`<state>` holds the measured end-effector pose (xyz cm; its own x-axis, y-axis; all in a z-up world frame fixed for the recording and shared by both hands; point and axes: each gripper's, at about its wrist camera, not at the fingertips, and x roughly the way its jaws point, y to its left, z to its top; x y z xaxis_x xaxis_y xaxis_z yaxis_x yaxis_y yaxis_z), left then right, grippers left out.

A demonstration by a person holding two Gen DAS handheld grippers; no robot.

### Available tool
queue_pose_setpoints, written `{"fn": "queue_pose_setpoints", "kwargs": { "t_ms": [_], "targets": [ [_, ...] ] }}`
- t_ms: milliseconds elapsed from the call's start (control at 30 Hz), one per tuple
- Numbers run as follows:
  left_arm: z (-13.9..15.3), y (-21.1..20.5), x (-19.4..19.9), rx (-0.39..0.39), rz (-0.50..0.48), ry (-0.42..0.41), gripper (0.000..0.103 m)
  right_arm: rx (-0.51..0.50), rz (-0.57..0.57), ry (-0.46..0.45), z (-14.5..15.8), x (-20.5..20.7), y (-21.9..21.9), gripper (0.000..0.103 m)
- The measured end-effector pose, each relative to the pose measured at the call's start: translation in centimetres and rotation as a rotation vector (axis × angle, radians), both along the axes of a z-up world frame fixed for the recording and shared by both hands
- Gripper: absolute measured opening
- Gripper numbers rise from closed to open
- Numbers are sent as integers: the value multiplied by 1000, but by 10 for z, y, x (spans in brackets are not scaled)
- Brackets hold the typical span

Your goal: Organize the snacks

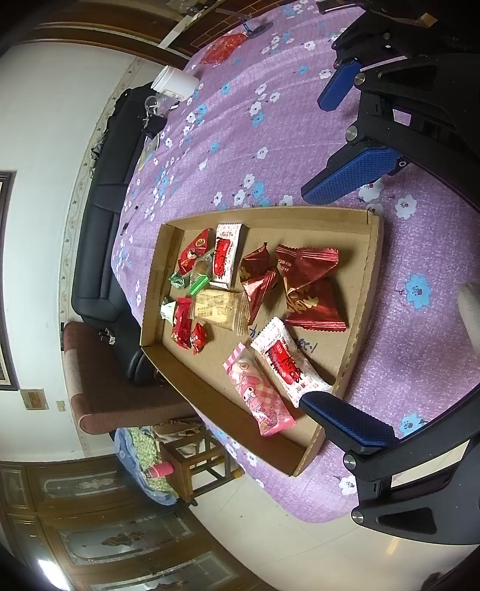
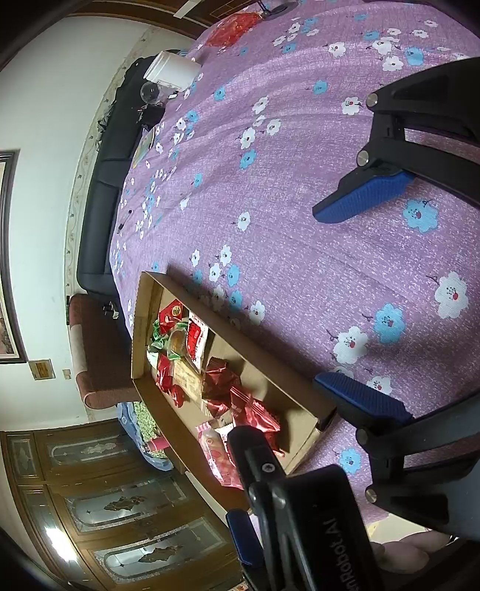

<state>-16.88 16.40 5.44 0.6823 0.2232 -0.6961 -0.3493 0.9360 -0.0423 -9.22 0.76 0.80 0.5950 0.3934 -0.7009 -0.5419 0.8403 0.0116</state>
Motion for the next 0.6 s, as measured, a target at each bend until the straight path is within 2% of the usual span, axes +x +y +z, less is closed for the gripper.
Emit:
{"fn": "queue_pose_setpoints", "kwargs": {
  "t_ms": [600],
  "targets": [
    [0,-5,-3,-4,-9,4,102,-3,0,1,-1,-1,0,85]
  ]
}}
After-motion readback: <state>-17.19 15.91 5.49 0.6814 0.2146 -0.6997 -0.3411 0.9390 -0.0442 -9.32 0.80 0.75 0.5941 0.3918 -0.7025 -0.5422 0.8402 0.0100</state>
